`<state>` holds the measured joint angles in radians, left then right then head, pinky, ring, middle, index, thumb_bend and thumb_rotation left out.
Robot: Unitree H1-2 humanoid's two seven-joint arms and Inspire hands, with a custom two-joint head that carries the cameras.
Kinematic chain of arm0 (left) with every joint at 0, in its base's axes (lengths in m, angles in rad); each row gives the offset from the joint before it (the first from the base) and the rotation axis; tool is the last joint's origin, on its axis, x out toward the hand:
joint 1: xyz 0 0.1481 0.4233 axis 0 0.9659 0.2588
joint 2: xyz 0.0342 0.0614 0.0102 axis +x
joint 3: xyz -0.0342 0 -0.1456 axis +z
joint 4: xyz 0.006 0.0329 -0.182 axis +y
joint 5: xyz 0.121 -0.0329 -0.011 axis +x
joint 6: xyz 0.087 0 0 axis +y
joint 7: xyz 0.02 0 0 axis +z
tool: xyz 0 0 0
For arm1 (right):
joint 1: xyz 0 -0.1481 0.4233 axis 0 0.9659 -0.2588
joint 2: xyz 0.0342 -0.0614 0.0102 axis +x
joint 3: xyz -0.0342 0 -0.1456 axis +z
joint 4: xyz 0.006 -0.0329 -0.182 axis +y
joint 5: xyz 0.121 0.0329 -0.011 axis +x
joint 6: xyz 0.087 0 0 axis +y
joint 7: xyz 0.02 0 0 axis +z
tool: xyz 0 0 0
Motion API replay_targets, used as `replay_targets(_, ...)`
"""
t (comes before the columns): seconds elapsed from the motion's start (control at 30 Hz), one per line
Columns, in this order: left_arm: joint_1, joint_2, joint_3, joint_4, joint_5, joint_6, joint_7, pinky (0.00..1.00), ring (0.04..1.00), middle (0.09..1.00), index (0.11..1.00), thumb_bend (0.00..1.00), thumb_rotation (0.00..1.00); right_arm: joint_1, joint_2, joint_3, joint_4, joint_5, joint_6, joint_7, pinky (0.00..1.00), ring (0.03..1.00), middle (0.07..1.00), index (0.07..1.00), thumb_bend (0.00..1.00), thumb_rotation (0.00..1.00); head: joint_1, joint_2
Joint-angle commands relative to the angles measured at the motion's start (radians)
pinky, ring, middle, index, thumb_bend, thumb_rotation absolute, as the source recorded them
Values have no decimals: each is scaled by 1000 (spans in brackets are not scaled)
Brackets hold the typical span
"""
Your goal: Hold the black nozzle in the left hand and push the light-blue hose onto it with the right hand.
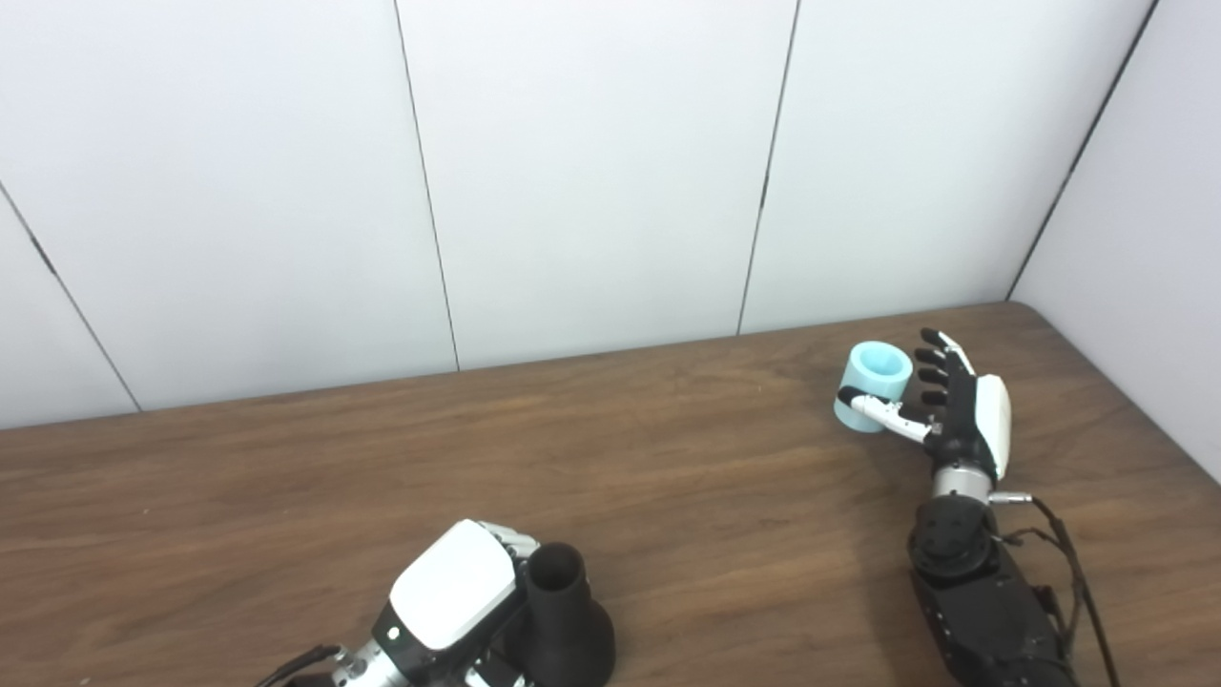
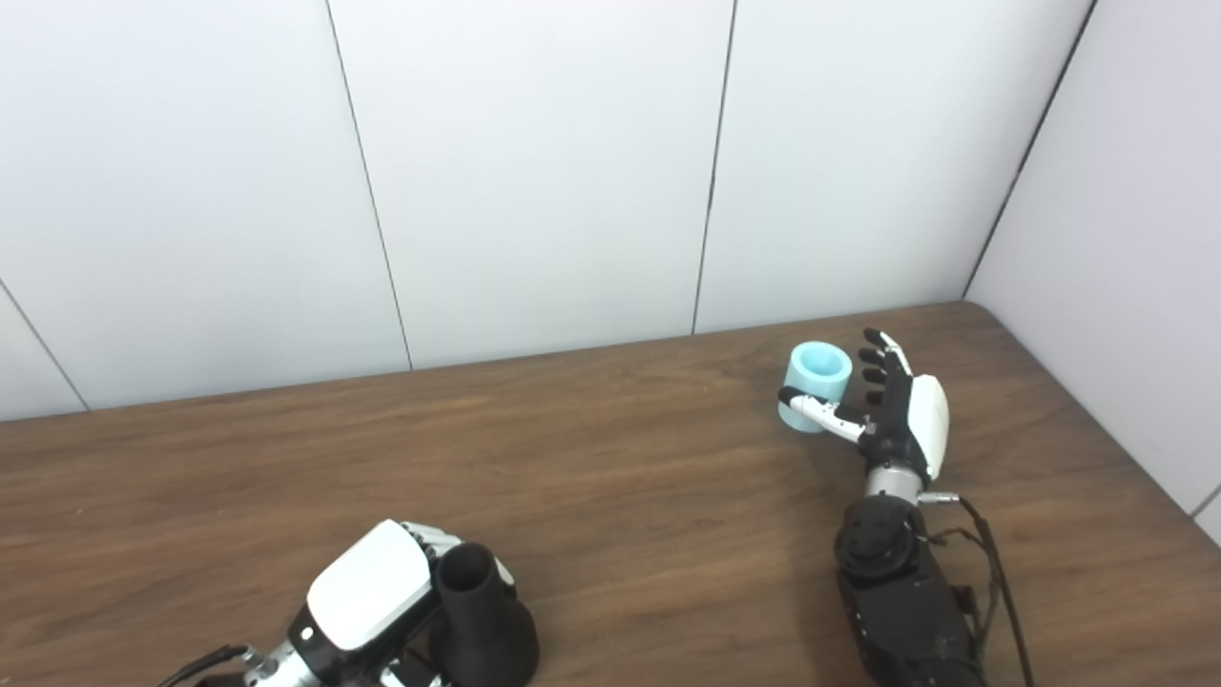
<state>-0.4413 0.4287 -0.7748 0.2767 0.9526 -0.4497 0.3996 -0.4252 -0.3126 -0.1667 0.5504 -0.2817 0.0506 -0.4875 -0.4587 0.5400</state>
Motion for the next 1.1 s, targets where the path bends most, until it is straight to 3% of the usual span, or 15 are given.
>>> replay_targets(0.0, 52, 19, -46, 18, 48, -20, -36, 287, 363, 430, 529, 497, 0, -3, 16, 24, -7, 13, 23, 52, 410, 528, 614, 759, 1000, 312, 0, 2)
replay_targets(0.2, 52, 16, -44, 13, 48, -20, -37, 310, 380, 432, 528, 499, 0, 2, 5, 37, -30, 16, 44, 80, 475, 576, 634, 702, 1000, 306, 3, -1)
replay_targets(0.3, 53, 14, -41, 14, 60, -19, -36, 283, 363, 429, 528, 497, 0, 19, -3, 48, -70, 33, 66, 131, 380, 488, 556, 645, 985, 256, 6, -1)
replay_targets(0.33, 53, 15, -42, 15, 59, -19, -36, 284, 361, 431, 530, 497, 0, 24, -6, 54, -86, 37, 86, 151, 280, 372, 450, 630, 976, 244, 6, -1)
replay_targets(0.37, 53, 16, -44, 14, 56, -19, -38, 291, 358, 436, 532, 496, 0, 29, -8, 59, -103, 41, 107, 172, 241, 334, 418, 619, 966, 241, 6, -1)
replay_targets(0.47, 55, 17, -43, 12, 46, -20, -43, 315, 368, 439, 529, 498, 0, 38, -17, 72, -129, 54, 143, 223, 207, 295, 379, 596, 934, 222, 6, 0)
replay_targets(0.53, 56, 17, -40, 11, 44, -19, -46, 318, 377, 436, 531, 498, 0, 42, -20, 76, -138, 59, 148, 240, 231, 324, 403, 572, 917, 211, 6, 0)
replay_targets(0.57, 56, 17, -39, 10, 43, -19, -50, 323, 378, 426, 520, 499, 0, 44, -21, 77, -141, 59, 147, 244, 289, 383, 444, 541, 900, 200, 6, 0)
replay_targets(0.6, 55, 17, -40, 11, 43, -19, -51, 333, 387, 425, 517, 500, 0, 45, -22, 78, -143, 59, 144, 246, 295, 384, 442, 514, 717, 175, 6, -1)
replay_targets(0.63, 54, 17, -40, 11, 44, -19, -52, 337, 391, 427, 516, 500, 0, 46, -23, 78, -144, 58, 142, 248, 301, 385, 440, 499, 623, 161, 6, -1)
replay_targets(0.7, 54, 16, -38, 11, 47, -19, -52, 321, 384, 430, 525, 499, 0, 51, -23, 78, -151, 54, 135, 246, 336, 406, 449, 487, 545, 147, 6, -2)
replay_targets(0.77, 54, 15, -37, 12, 53, -19, -52, 301, 379, 427, 526, 499, 0, 55, -22, 76, -155, 56, 124, 244, 369, 424, 458, 483, 529, 141, 6, -2)
replay_targets(0.87, 52, 15, -37, 12, 59, -19, -54, 342, 407, 431, 515, 502, 0, 64, -16, 68, -171, 66, 112, 240, 418, 455, 486, 479, 531, 15, 6, -2)
replay_targets(1.07, 53, 14, -39, 14, 50, -19, -54, 324, 369, 429, 515, 499, 0, 80, -15, 71, -214, 71, 84, 246, 454, 469, 493, 473, 529, 0, 6, 0)
